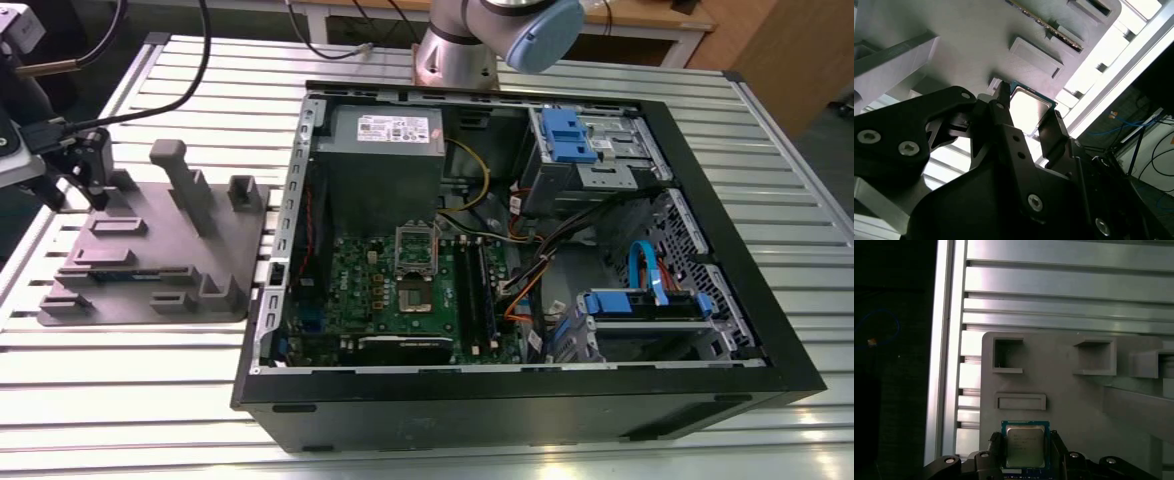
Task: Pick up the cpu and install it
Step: 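Pick up the cpu and move it towards the insertion slot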
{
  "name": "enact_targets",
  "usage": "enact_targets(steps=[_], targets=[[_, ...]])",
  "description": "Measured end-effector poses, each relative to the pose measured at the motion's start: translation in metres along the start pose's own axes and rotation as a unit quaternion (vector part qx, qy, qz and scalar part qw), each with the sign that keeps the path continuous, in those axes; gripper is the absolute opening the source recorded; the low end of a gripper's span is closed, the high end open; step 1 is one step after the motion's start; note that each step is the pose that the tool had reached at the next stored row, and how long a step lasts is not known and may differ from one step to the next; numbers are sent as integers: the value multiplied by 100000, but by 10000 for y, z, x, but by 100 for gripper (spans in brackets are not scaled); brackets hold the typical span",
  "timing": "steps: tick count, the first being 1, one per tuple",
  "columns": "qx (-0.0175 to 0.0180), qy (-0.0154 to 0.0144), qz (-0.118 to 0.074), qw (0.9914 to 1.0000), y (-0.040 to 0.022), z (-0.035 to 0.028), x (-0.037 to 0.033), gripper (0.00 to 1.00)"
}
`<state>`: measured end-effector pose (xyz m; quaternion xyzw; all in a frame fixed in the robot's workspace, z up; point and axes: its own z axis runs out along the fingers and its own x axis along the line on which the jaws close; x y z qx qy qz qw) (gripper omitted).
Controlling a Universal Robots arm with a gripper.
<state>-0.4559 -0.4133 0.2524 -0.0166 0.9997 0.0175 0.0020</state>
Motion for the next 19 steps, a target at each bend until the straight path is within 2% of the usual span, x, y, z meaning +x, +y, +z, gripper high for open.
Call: enact_targets(steps=[19], targets=[[-1, -1, -1, 100000, 2, -59, -1, 47]])
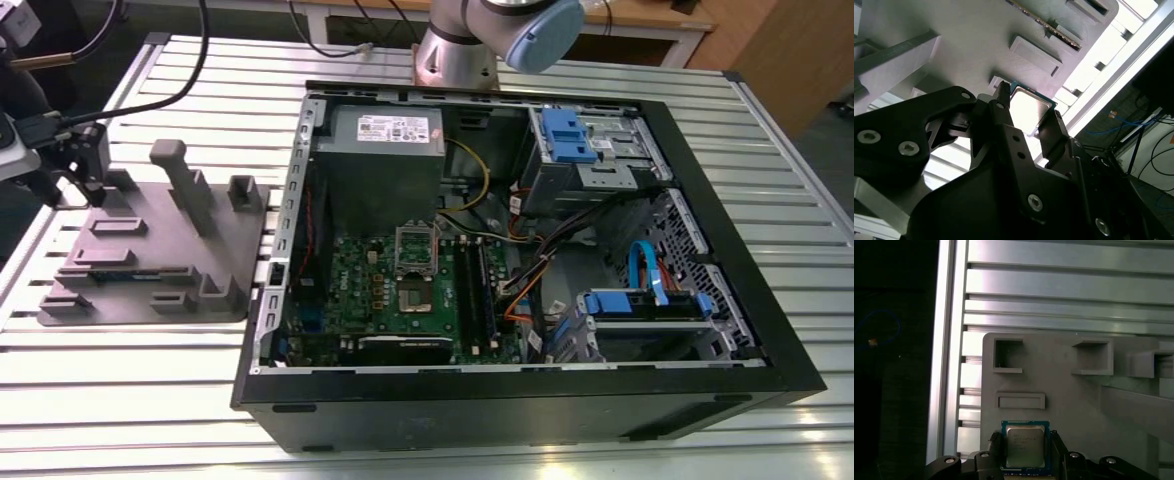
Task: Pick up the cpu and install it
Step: 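Pick up the cpu and move it towards the insertion slot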
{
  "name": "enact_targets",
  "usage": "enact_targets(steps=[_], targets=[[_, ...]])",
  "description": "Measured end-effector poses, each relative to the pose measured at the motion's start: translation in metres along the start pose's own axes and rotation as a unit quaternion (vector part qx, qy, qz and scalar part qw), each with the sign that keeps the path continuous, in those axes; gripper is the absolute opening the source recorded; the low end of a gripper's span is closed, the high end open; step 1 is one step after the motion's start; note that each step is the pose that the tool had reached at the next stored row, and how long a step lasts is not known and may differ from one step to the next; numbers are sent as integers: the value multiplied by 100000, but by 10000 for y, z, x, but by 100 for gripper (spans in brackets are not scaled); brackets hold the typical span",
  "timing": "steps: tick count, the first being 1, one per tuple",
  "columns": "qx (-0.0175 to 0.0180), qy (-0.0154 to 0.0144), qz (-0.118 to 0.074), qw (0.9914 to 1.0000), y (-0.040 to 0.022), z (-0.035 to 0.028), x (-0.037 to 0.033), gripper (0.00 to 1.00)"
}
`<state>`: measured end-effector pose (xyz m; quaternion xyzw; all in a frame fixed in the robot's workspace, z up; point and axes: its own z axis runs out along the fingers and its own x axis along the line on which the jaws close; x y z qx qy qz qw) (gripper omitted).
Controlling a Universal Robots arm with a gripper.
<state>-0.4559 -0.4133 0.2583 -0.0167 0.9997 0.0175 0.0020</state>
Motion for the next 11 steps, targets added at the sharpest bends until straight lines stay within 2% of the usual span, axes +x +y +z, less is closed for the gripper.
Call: enact_targets(steps=[11], targets=[[3, 4, 4, 100000, 1, -34, 0, 47]])
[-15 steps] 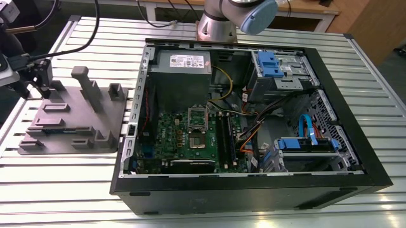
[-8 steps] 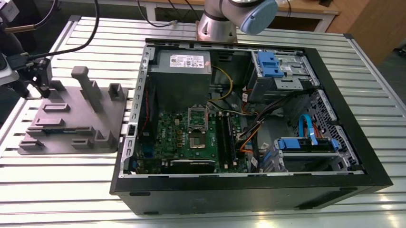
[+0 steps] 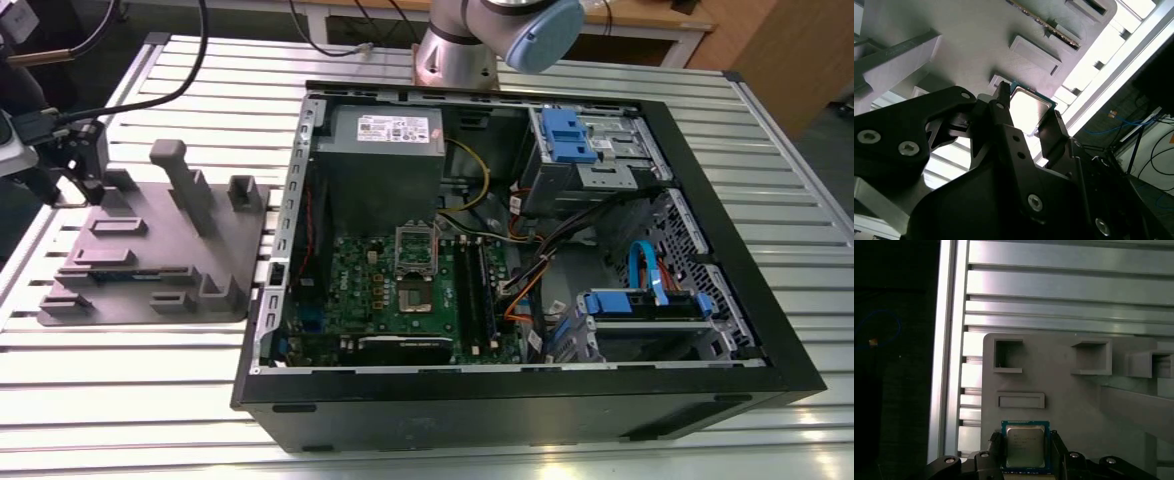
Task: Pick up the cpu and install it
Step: 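Pick up the cpu and move it towards the insertion slot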
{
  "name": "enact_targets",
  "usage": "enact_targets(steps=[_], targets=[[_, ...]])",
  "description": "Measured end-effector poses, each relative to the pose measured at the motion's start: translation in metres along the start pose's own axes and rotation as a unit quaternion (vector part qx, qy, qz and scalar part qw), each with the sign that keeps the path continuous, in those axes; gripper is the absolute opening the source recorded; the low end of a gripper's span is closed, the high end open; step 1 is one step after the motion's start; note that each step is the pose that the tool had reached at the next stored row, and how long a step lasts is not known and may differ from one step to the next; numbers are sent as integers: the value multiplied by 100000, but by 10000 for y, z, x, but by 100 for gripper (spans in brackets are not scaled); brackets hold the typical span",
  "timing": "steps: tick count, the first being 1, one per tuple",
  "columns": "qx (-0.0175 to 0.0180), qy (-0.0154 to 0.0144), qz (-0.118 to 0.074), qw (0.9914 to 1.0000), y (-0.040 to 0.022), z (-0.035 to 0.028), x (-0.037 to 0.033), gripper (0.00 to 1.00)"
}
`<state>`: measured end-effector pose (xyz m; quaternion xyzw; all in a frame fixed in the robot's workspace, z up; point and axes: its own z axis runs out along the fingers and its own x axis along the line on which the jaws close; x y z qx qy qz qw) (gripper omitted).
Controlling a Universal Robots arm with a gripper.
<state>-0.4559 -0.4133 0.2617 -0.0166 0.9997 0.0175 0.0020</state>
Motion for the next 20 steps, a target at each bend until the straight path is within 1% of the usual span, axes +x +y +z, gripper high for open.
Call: enact_targets(steps=[7, 12, 20], targets=[[-1, -1, -1, 100000, 1, -20, 0, 47], [-2, -1, -1, 100000, 1, -24, 0, 47], [2, 5, 0, 100000, 2, -58, 0, 47]])
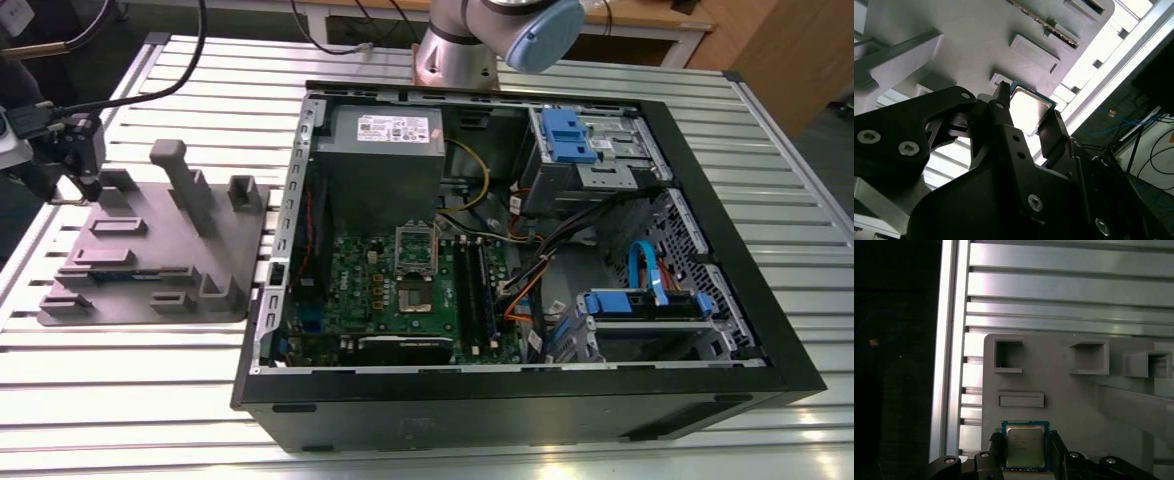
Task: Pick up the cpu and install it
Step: 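Pick up the cpu and move it towards the insertion slot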
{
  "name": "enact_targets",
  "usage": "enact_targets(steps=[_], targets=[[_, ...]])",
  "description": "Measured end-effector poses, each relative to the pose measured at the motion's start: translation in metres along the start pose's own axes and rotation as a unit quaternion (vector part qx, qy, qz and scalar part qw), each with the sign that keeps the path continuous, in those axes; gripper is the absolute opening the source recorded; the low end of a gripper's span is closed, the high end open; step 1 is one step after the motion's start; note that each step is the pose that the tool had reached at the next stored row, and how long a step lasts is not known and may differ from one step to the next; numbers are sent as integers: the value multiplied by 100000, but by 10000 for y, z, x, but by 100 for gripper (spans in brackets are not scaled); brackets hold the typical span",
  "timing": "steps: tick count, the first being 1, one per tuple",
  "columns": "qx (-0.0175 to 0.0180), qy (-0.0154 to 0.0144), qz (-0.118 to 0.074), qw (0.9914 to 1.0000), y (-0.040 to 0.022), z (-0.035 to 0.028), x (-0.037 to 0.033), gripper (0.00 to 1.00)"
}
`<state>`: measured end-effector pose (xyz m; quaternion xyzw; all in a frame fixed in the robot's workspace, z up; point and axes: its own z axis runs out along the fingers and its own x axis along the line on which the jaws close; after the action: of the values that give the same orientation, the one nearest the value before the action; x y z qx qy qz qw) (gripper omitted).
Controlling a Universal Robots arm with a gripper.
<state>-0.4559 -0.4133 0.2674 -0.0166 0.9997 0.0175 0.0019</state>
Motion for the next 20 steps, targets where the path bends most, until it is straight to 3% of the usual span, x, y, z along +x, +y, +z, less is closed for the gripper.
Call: enact_targets(steps=[20], targets=[[-5, -11, -1, 100000, 3, -88, -1, 47]])
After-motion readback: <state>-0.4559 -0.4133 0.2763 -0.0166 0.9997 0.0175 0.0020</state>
